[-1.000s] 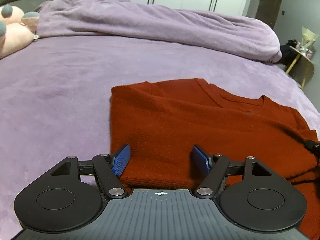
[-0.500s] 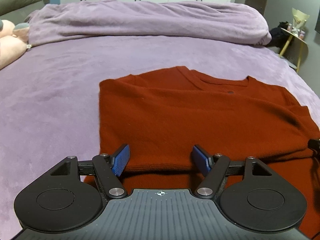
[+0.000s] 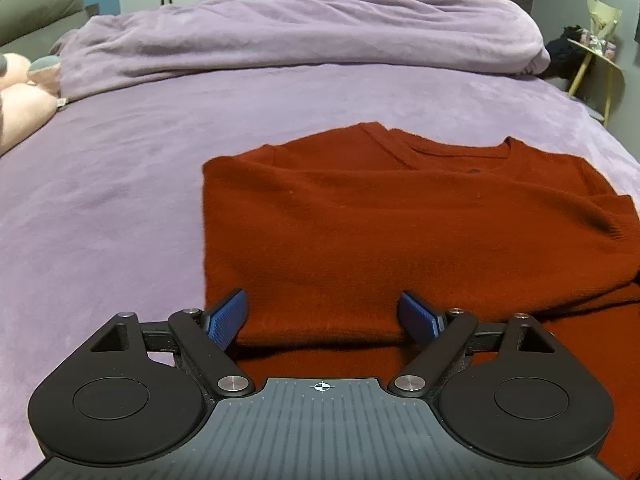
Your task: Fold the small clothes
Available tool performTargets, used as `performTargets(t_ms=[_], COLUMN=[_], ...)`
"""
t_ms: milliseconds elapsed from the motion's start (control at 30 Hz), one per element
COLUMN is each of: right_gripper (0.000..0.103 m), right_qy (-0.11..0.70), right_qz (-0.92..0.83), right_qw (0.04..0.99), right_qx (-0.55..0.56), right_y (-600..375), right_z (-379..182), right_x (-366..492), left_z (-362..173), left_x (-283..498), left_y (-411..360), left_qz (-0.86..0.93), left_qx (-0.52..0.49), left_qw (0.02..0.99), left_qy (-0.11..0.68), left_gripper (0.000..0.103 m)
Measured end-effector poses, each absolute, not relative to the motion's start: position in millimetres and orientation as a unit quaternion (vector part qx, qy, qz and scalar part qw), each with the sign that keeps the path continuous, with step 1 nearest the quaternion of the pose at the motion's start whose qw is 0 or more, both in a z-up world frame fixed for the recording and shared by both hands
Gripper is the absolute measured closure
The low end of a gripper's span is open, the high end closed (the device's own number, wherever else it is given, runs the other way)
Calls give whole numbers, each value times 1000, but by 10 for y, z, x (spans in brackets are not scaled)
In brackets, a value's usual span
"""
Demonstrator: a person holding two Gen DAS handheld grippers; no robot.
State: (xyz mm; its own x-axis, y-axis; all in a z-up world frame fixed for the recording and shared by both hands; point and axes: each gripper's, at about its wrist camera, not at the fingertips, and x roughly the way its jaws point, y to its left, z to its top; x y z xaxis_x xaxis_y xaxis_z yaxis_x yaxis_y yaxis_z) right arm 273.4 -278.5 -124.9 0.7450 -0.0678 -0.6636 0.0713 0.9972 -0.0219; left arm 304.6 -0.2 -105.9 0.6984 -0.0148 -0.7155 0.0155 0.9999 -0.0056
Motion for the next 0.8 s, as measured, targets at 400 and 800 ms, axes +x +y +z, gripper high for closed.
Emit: performTargets(t_ms=[400,800], right_gripper=[52,56], right_qy=[395,433], right_qz=[-21,-64], right_qw=[917,895], right_qx=[48,91], right_y=[-2962,-3161], right_z=[-1060,-993], right_x=[551,-14], left_z=[-1016,-978], left_x=[1447,770], left_y=[599,918], left_qz=[-15,24], left_qx=[-7,-64], left_qw=[897,881], left_qy=[441,468], left_gripper=[16,21])
